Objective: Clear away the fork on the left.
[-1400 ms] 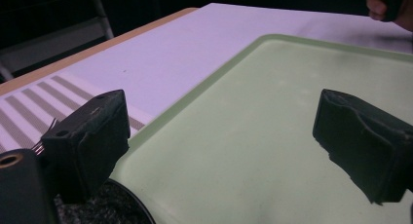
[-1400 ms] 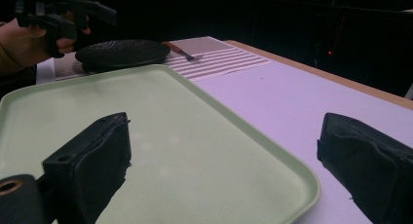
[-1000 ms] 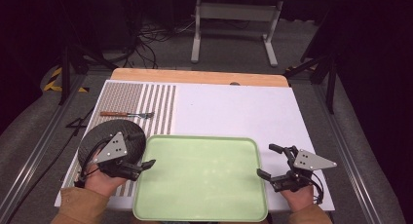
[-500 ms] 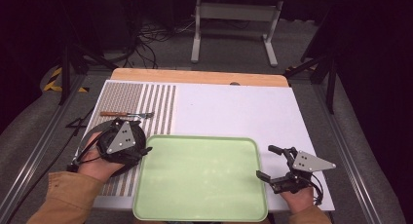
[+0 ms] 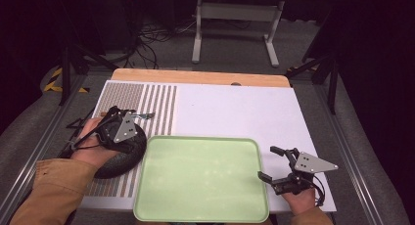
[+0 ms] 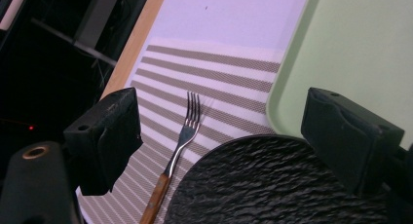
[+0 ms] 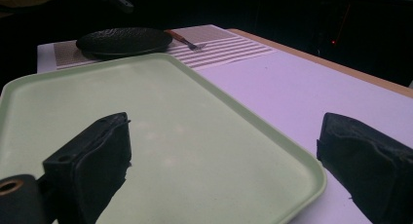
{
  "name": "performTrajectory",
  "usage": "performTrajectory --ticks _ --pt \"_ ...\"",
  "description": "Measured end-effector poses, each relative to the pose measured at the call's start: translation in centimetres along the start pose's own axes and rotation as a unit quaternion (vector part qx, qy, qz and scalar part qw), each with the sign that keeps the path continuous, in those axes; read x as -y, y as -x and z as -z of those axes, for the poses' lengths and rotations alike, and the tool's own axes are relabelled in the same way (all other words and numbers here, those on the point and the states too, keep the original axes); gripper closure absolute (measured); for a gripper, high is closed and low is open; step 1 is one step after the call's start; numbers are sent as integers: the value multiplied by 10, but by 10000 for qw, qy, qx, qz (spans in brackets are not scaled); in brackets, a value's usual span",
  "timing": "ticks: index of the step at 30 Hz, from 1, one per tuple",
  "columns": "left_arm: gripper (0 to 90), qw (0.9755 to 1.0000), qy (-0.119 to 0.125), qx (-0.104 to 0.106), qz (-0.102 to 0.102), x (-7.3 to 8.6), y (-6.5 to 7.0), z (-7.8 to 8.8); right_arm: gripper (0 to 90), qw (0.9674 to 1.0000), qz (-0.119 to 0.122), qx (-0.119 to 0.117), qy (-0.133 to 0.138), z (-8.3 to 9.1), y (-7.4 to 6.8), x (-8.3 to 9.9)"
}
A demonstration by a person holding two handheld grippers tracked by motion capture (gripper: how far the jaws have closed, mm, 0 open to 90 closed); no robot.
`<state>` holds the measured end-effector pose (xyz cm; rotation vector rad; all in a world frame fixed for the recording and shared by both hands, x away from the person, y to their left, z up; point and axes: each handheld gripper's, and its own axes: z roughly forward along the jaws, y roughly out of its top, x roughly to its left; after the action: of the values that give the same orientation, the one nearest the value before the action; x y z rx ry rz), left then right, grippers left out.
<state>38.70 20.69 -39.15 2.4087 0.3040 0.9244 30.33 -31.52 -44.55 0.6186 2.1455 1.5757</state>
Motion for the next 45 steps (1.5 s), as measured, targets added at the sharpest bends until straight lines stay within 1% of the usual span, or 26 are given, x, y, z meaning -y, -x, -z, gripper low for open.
performTrajectory --ticks 1,2,5,7,10,12,15,17,18,24,26,27,28,29,30,33,34,38,41,43,44,45 --pt "156 10000 0 0 0 0 0 0 61 10000 0 0 0 0 0 0" --pt "156 10000 -77 4 -24 1 -3 -2 61 10000 6 3 -9 0 0 0" --pt "156 9999 -148 2 -68 2 -7 -4 61 10000 -2 1 -15 0 0 0" --pt "156 9996 -271 -18 -104 3 -11 -5 61 10000 -5 -4 -12 -1 -1 0" --pt "156 9994 -315 -22 -143 4 -14 -7 61 10000 12 -5 -19 -1 -1 0" --pt "159 9988 -433 -44 -221 4 -18 -10 61 10000 17 8 -24 -1 -1 0" --pt "159 9982 -524 -60 -299 5 -23 -13 61 10000 19 26 -26 -1 -1 0" --pt "159 9980 -556 -58 -311 5 -24 -14 61 10000 26 36 -34 -1 -1 0" --pt "161 9975 -629 -18 -310 7 -28 -18 62 10000 38 48 -46 -1 -2 0" --pt "170 9964 -751 -61 -378 10 -36 -24 61 9999 64 60 -53 0 -2 1" --pt "176 9957 -809 -69 -436 11 -37 -27 61 10000 52 57 -52 0 -2 1" --pt "178 9947 -888 -72 -513 12 -39 -28 61 10000 44 59 -63 0 -2 1" --pt "178 9947 -888 -72 -513 12 -39 -28 61 9999 50 61 -64 0 -2 1" --pt "178 9942 -935 -88 -534 13 -41 -31 61 10000 40 67 -57 0 -2 1" --pt "179 9944 -909 -69 -536 13 -42 -33 61 10000 27 64 -47 0 -2 2" --pt "179 9937 -950 -111 -576 13 -44 -35 61 10000 -7 87 -28 2 -4 4" --pt "184 9932 -984 -126 -600 14 -46 -38 61 9999 -9 98 -48 2 -4 5" --pt "199 9926 -1042 -95 -610 15 -51 -45 61 9999 -14 84 -77 1 -5 5" --pt "209 9916 -1111 -78 -653 16 -54 -50 61 9999 -33 92 -65 1 -5 5" --pt "209 9913 -1122 -117 -671 17 -56 -53 61 9999 -36 96 -70 0 -5 5" --pt "209 9917 -1094 -112 -666 17 -57 -54 61 9999 -33 99 -78 0 -5 5" --pt "209 9916 -1113 -105 -657 17 -59 -55 61 9999 -23 96 -89 0 -5 6"
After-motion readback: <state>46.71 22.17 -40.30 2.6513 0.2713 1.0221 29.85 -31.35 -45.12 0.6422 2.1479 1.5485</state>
